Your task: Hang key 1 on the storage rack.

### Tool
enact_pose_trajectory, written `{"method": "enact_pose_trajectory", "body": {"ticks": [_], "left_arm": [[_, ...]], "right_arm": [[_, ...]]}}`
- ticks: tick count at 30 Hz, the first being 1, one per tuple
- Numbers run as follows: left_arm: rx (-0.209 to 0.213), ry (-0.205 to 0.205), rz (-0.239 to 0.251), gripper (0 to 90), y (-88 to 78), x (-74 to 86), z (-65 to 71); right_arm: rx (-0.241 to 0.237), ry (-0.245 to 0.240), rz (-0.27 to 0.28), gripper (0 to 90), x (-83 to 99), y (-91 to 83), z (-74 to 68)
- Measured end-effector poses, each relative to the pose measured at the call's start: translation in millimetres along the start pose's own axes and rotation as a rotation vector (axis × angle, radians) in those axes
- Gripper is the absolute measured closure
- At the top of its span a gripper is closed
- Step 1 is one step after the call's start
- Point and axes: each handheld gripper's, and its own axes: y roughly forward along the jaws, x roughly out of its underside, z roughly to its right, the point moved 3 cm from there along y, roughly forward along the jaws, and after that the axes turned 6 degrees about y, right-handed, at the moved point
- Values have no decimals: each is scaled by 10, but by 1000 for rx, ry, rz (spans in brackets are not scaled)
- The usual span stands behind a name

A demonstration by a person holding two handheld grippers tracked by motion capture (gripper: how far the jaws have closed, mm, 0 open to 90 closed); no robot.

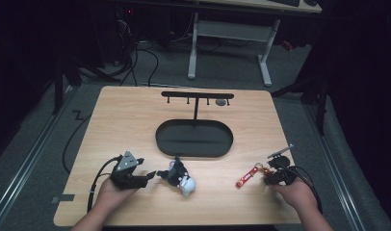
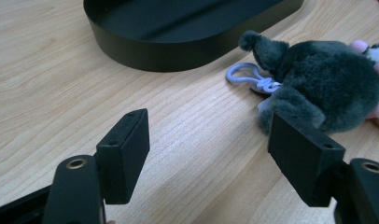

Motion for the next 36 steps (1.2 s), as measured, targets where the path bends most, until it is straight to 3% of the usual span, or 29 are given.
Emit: {"method": "enact_pose_trajectory", "body": {"ticks": [5, 13, 16, 27, 36], "left_arm": [[0, -1, 4, 299, -6, -2, -7], [8, 6, -6, 299, 7, -1, 10], [7, 1, -6, 299, 4, 4, 4], [13, 6, -7, 302, 3, -2, 16], [14, 11, -7, 305, 10, 1, 26]], "right_arm": [[-13, -8, -9, 659, -23, 14, -20], [-17, -37, -14, 667, -38, 14, -25], [-48, -31, -14, 669, -48, -23, -48], [-137, -52, 2, 671, -93, -455, -201], [-159, -107, 3, 671, -169, -803, -396]]}}
